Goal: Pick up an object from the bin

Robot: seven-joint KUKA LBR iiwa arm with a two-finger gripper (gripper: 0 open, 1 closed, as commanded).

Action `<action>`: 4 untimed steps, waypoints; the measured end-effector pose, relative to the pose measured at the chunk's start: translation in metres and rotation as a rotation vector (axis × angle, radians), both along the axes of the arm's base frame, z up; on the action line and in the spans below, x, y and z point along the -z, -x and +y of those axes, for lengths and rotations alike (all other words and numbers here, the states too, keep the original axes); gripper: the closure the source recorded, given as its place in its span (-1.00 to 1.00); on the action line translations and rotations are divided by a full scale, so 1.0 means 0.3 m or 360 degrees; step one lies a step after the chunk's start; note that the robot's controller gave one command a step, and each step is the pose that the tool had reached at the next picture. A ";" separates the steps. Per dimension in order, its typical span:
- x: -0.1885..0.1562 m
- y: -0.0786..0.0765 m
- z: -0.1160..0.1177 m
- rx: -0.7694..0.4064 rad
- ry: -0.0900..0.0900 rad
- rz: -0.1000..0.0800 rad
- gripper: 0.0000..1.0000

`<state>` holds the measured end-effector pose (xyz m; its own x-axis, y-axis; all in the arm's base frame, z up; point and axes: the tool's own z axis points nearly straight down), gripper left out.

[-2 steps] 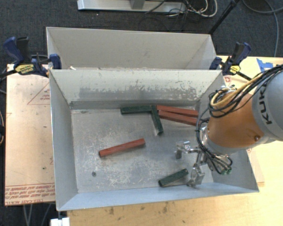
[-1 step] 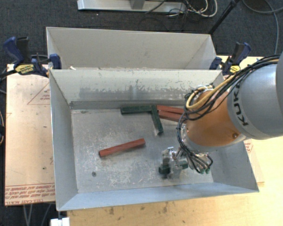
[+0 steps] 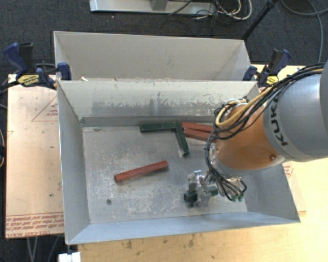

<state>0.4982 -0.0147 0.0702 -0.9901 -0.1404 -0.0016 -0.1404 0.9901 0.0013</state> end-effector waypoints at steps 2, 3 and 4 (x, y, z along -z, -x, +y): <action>-0.540 -0.142 0.085 -0.0107 0.0001 -0.0003 1.00; -0.188 -0.131 0.169 -0.0180 -0.0001 0.0011 -1.00; -0.199 -0.137 0.167 -0.0178 0.0000 0.0001 -1.00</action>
Offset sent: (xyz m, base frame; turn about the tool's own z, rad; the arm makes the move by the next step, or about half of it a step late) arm 0.0000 0.0000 0.0000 0.0000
